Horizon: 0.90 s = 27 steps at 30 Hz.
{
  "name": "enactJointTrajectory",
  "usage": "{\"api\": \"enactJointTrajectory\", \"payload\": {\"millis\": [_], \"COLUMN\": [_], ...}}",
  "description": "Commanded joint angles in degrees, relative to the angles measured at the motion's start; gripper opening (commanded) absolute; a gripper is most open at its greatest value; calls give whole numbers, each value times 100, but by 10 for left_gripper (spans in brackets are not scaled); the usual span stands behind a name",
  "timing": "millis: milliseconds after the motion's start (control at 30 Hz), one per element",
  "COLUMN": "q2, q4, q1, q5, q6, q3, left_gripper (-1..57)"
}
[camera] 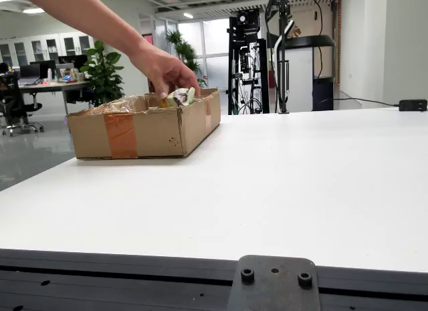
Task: Grasp a snack and put it in the bin.
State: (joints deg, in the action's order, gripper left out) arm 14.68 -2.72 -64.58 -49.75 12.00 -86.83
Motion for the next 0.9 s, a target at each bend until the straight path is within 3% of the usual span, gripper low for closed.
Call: {"api": "enactJointTrajectory", "payload": {"millis": [33, 900], "q2": [0, 0], "q4": [4, 9], "q1": [-114, -128], "q5": [0, 0], "q6": [-1, 30], "q3": [0, 0], "left_gripper": [4, 4]}}
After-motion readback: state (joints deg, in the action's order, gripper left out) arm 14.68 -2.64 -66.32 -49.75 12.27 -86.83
